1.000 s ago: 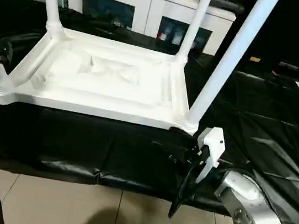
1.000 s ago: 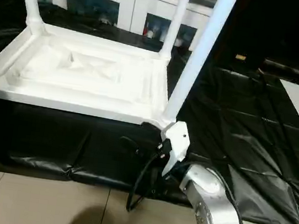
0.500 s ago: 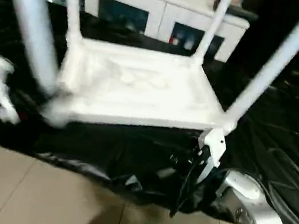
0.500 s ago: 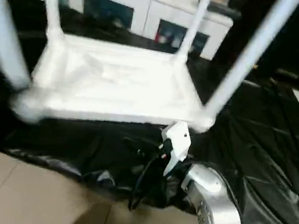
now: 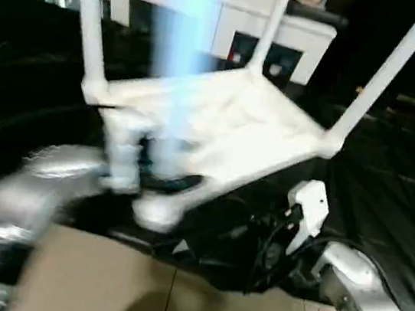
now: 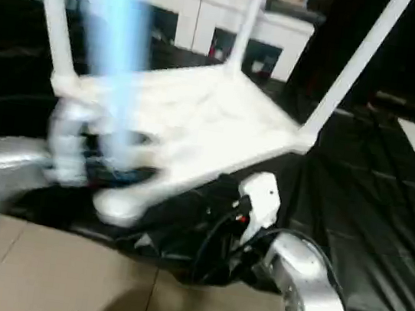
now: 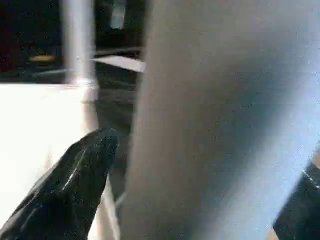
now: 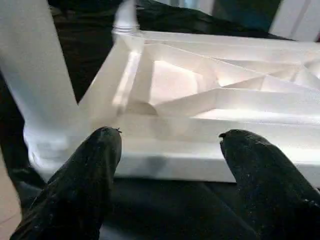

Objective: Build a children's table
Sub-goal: Rotate table base

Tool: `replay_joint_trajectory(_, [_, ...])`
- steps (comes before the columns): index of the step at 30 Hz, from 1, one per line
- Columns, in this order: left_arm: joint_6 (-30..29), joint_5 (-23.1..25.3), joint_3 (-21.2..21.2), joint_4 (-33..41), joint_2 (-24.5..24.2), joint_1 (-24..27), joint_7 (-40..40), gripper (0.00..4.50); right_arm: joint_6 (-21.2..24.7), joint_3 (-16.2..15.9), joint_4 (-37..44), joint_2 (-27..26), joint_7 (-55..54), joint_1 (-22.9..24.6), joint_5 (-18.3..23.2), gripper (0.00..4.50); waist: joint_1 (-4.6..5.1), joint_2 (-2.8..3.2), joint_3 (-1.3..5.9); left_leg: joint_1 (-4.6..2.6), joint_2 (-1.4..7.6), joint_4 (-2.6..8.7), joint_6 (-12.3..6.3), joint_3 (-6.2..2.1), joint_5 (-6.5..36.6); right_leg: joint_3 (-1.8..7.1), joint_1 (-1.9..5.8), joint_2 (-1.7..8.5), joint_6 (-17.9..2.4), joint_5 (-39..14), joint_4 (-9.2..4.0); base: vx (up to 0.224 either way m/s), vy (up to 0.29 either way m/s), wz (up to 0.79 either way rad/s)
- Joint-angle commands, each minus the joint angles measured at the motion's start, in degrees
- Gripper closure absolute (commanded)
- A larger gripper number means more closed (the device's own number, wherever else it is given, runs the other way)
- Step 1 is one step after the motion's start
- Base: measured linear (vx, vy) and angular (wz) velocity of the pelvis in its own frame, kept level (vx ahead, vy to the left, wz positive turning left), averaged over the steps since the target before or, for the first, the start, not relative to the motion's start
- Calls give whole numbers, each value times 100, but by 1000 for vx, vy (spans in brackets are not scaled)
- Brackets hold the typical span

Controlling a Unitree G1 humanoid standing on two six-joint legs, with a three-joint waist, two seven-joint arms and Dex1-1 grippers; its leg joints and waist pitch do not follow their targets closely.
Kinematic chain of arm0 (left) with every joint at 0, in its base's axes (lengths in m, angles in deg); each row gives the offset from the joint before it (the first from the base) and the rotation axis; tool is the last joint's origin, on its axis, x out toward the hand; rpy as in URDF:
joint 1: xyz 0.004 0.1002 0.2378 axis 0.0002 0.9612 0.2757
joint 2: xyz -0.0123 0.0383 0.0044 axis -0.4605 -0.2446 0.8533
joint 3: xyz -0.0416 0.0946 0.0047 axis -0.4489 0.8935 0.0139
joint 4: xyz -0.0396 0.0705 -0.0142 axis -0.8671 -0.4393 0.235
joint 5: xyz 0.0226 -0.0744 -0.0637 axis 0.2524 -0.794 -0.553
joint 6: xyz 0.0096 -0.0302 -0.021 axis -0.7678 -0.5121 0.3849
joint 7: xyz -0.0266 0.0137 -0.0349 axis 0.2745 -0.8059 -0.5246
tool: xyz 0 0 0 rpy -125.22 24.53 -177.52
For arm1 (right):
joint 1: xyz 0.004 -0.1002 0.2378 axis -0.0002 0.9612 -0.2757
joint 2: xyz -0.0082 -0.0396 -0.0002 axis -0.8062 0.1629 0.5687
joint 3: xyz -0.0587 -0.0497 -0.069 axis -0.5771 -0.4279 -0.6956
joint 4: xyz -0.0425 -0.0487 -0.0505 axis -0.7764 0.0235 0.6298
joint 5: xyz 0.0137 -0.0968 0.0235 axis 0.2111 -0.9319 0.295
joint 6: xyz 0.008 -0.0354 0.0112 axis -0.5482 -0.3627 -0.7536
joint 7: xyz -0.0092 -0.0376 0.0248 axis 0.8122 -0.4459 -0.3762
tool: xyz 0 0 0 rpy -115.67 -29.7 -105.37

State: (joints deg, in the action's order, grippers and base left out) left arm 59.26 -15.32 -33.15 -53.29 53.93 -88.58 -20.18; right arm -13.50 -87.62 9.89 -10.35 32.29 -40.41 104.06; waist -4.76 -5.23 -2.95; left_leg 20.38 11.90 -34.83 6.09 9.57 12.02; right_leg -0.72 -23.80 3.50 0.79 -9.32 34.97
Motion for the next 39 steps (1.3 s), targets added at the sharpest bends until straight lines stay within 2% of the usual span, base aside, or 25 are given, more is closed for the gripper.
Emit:
replay_joint_trajectory(1, [99, 282, 366, -220, 155, -137, 45, 3, 30, 205, 33, 117, -19, 60, -25, 93, 54, 100, 308, 44, 56, 532, 183, -5, 1533, 141, 223, 275, -453, -2262, -479, 0, 0, 0])
replay_joint_trajectory(2, [184, 403, 528, -365, 311, -222, 36, 3, 46, 237, 60, 135, -16, 97, -9, 93, 62, 123, 317, 44, 50, 515, 162, 1, 1424, 141, 225, 271, -428, -2223, -483, 0, 0, 0])
replay_joint_trajectory(3, [333, 628, 728, -658, 526, -380, 95, 3, 64, 280, 99, 160, -21, 151, -10, 93, 101, 91, 339, 72, 43, 497, 137, -1, 1276, 139, 258, 271, -462, -2044, -460, 0, 0, 0])
replay_joint_trajectory(5, [525, 925, 908, -1117, 811, -612, 325, 3, 75, 330, 145, 186, -20, 220, -17, 93, 137, 76, 362, 52, 35, 450, 58, 22, 1073, 140, 250, 244, -532, -1702, -441, 0, 0, 0])
replay_joint_trajectory(7, [941, 1310, 1027, -1852, 1245, -953, 727, 3, 109, 368, 212, 222, -42, 305, 1, 93, 147, 64, 369, 62, 20, 431, -64, 28, 902, 132, 274, 232, -592, -1475, -462, 0, 0, 0])
replay_joint_trajectory(8, [1135, 1454, 1031, -2205, 1458, -1117, 990, 3, 114, 373, 242, 245, -56, 344, 15, 93, 145, 87, 377, 52, 45, 430, -79, 25, 791, 134, 274, 245, -716, -1216, -424, 0, 0, 0])
replay_joint_trajectory(11, [1569, 1689, 969, -2952, 1842, -1483, 1553, 3, 133, 388, 317, 292, -90, 444, 25, 93, 165, 67, 367, 77, 30, 421, -163, 27, 925, 126, 307, 246, -797, -1271, -452, 0, 0, 0])
replay_joint_trajectory(12, [1854, 1833, 899, -3301, 1943, -1670, 1896, 3, 148, 422, 386, 322, -113, 524, 28, 93, 173, 106, 364, 80, 27, 425, -183, 19, 1047, 119, 310, 240, -770, -1393, -485, 0, 0, 0])
replay_joint_trajectory(13, [1886, 1845, 891, -3317, 1941, -1681, 1910, 3, 148, 431, 399, 328, -116, 536, 25, 93, 179, 88, 369, 71, 36, 421, -179, 12, 1110, 112, 317, 243, -767, -1425, -474, 0, 0, 0])
replay_joint_trajectory(15, [2069, 1908, 851, -3372, 1914, -1720, 1945, 3, 148, 493, 483, 360, -129, 623, 5, 93, 218, 78, 360, 104, 33, 433, -233, -5, 1163, 107, 338, 261, -732, -1576, -493, 0, 0, 0])
replay_joint_trajectory(16, [2128, 1779, 778, -3188, 1871, -1595, 1588, 3, 167, 559, 549, 395, -123, 695, 44, 93, 240, 101, 359, 101, 32, 429, -257, -8, 1177, 112, 331, 273, -740, -1706, -493, 0, 0, 0])
replay_joint_trajectory(17, [2128, 1779, 778, -3188, 1871, -1595, 1588, 3, 167, 559, 549, 395, -123, 695, 44, 93, 256, 77, 354, 108, 28, 426, -288, 3, 1183, 115, 322, 271, -735, -1905, -516, 0, 0, 0])
replay_joint_trajectory(18, [2134, 1710, 749, -3042, 1822, -1489, 1367, 3, 190, 599, 595, 415, -122, 740, 70, 93, 253, 105, 349, 80, 34, 420, -302, 11, 1211, 119, 285, 266, -752, -2027, -526, 0, 0, 0])
replay_joint_trajectory(20, [2250, 1627, 751, -2734, 1655, -1217, 972, 3, 233, 654, 714, 463, -117, 844, 121, 93, 241, 119, 337, 83, 56, 441, -315, 6, 1236, 123, 278, 272, -769, -2104, -536, 0, 0, 0])
replay_joint_trajectory(25, [2150, 1418, 928, -2177, 1159, -894, 332, 3, 203, 636, 708, 394, -193, 795, 90, 93, 265, 180, 340, 61, 88, 484, -205, -5, 1424, 115, 240, 258, -860, -1962, -491, 0, 0, 0])
replay_joint_trajectory(26, [2051, 1418, 976, -2006, 952, -825, 147, 3, 207, 614, 694, 349, -230, 741, 90, 93, 270, 164, 337, 60, 90, 486, -203, 2, 1460, 115, 234, 255, -864, -1966, -497, 0, 0, 0])
replay_joint_trajectory(27, [2017, 1435, 999, -1940, 846, -800, 65, 3, 205, 598, 685, 329, -244, 712, 85, 93, 271, 178, 336, 50, 95, 492, -183, -3, 1481, 116, 230, 262, -875, -1965, -485, 0, 0, 0])
replay_joint_trajectory(28, [1999, 1600, 1034, -1819, 546, -746, -113, 3, 215, 544, 669, 271, -264, 632, 84, 93, 280, 190, 336, 49, 93, 500, -148, -4, 1481, 119, 226, 260, -861, -1963, -474, 0, 0, 0])
replay_joint_trajectory(29, [2045, 1780, 1061, -1812, 356, -738, -189, 3, 219, 500, 664, 243, -256, 589, 84, 93, 294, 154, 332, 64, 86, 506, -145, -8, 1465, 114, 236, 257, -834, -1983, -472, 0, 0, 0])
replay_joint_trajectory(30, [2145, 2095, 1115, -1911, 76, -772, -288, 3, 215, 428, 648, 218, -227, 523, 67, 93, 303, 153, 323, 58, 82, 508, -125, -4, 1451, 115, 225, 252, -778, -2027, -471, 0, 0, 0])
replay_joint_trajectory(32, [2172, 2207, 1145, -1967, -37, -796, -334, 3, 209, 398, 636, 214, -215, 494, 53, 93, 303, 191, 316, 29, 79, 501, -85, 1, 1514, 127, 201, 258, -701, -2184, -489, 0, 0, 0])
replay_joint_trajectory(33, [2259, 2424, 1193, -2166, -224, -884, -328, 3, 213, 356, 581, 173, -220, 392, 32, 93, 292, 165, 325, 35, 77, 499, -65, 2, 1456, 129, 209, 266, -691, -2167, -481, 0, 0, 0])
replay_joint_trajectory(35, [2309, 2606, 1231, -2402, -301, -995, -198, 3, 205, 333, 518, 120, -237, 283, 13, 93, 290, 189, 332, 17, 75, 499, -37, 5, 1444, 129, 191, 262, -702, -2089, -468, 0, 0, 0])
replay_joint_trajectory(37, [2275, 2735, 1298, -2557, -343, -1085, -104, 3, 187, 301, 475, 72, -245, 194, -19, 93, 266, 185, 341, 10, 85, 494, -14, 14, 1335, 136, 195, 263, -789, -1807, -441, 0, 0, 0])
replay_joint_trajectory(39, [2359, 3057, 1477, -2825, -409, -1241, 103, 3, 174, 257, 372, -57, -329, 0, -72, 93, 246, 194, 361, 11, 82, 483, -28, 20, 1129, 135, 218, 263, -897, -1401, -391, 0, 0, 0])
